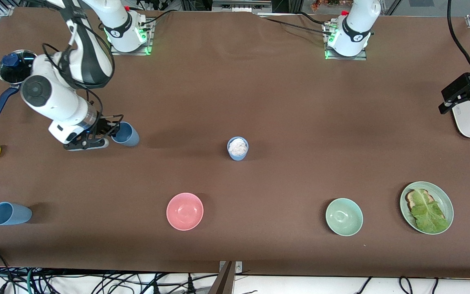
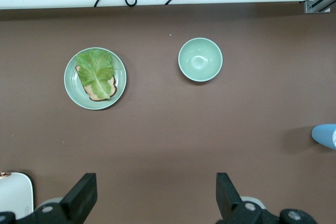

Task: Stack blue cups with both arms
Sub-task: 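Lift the empty blue cup with the right gripper over the tissue cup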

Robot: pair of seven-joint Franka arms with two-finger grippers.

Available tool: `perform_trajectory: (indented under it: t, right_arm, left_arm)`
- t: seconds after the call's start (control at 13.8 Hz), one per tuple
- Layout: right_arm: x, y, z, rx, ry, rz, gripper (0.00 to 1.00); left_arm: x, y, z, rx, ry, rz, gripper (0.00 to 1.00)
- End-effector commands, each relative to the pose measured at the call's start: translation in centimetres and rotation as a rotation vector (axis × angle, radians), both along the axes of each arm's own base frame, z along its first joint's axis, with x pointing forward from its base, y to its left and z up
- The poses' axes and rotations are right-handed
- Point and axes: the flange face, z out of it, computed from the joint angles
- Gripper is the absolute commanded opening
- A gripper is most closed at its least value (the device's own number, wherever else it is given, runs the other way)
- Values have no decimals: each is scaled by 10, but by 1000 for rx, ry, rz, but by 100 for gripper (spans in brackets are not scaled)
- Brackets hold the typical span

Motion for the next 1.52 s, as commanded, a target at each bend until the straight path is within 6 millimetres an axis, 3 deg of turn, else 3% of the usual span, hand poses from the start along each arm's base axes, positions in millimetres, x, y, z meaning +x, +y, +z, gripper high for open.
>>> perform_trajectory:
  t: [0.0,0.15,0.36,0.58,0.73,0.94,1.23,1.45]
  right_arm:
    - [14,25,48,3,-2,15,0]
    - [18,63,79,9,-42,7,0]
    - [16,141,99,16,-69,-72,0]
    - [2,218,93,20,-71,-140,0]
    - [-5,263,87,21,-78,-175,0]
    - [-8,306,80,35,-81,-232,0]
    - [-28,362,64,41,-91,-313,0]
    - [-39,388,47,29,-97,-341,0]
  left_arm:
    - [-28,1,-6,-18,56,-23,100]
    - [-45,-7,-12,-17,167,-36,100]
    - [-57,-6,-5,-44,165,-39,100]
    - [-63,-10,0,-27,149,-49,100]
    - [-61,-10,-7,-24,150,-45,100]
    - [-70,-10,-22,-36,184,-37,100]
    - [-74,-13,-21,-33,178,-47,100]
    - [-70,-13,-24,-34,173,-48,100]
